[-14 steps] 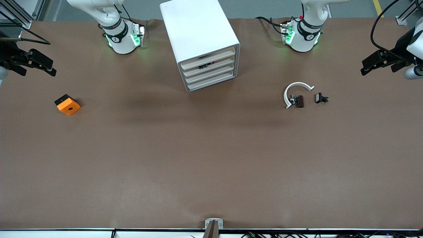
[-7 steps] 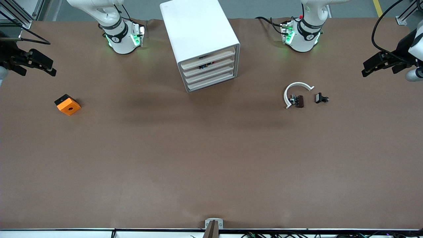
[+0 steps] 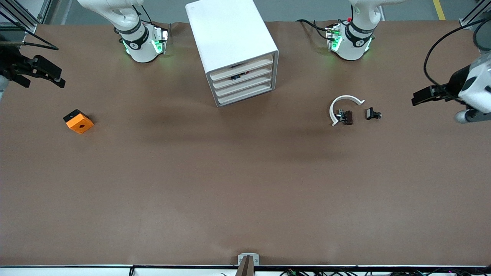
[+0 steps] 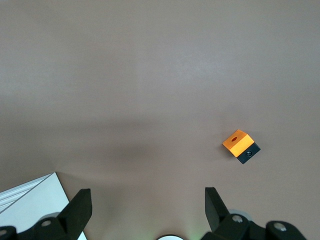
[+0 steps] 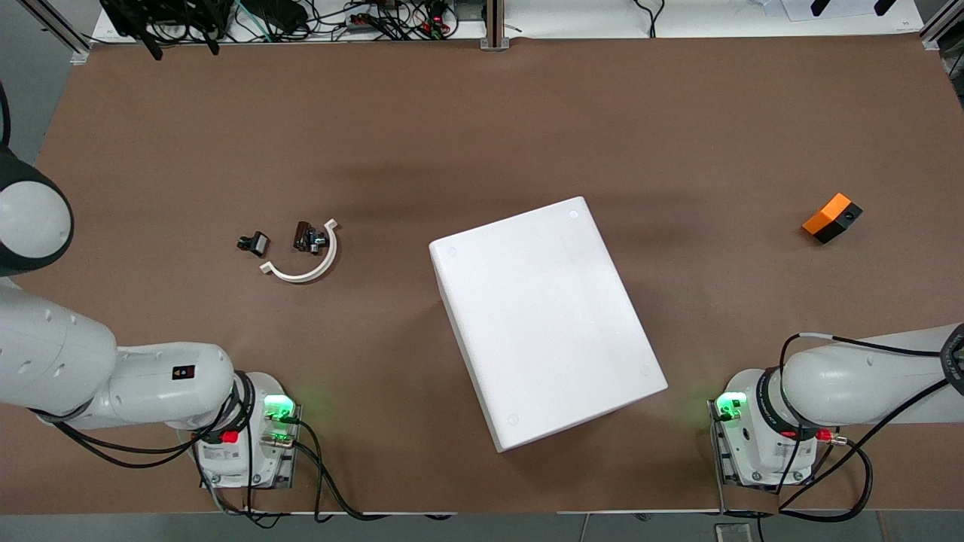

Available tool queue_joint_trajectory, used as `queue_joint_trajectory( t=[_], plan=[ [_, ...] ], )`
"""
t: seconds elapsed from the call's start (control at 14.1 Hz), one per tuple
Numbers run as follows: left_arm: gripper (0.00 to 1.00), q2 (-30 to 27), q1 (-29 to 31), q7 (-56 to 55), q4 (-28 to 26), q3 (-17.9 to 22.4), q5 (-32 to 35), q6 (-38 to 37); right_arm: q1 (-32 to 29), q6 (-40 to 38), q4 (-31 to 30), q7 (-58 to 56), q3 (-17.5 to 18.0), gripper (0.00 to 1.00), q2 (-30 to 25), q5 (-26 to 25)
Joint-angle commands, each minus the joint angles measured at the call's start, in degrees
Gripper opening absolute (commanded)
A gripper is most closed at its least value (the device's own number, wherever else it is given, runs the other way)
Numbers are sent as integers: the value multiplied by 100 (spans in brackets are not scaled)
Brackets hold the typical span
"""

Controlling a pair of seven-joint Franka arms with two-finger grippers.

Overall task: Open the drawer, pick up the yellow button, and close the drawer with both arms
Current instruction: 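Reach the left gripper toward the white cabinet's top drawer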

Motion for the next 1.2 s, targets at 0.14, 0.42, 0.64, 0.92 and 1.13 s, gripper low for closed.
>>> queue_joint_trajectory(
  t=[0.14, 0.42, 0.64, 0.92, 1.13],
  plan=[
    [100, -8, -36, -1815, -716, -144, -890, -109, 81, -12, 128, 102, -4, 100, 42, -50],
    [100, 255, -115, -2838, -1183, -284, -1184, -136, 143, -3, 296, 129, -4, 100, 147, -41],
    [100, 571, -124, -3690, -1228, -679, -1526, -197, 283, 330, 296, 146, -4, 100, 165, -6],
    [100, 660, -132, -4834, -1666, -1128, -2123, -118, 512, 471, 296, 164, -4, 100, 297, -6],
    [100, 695, -115, -5396, -2062, -1173, -2895, -83, 670, 559, 296, 584, -4, 100, 367, 64]
  ],
)
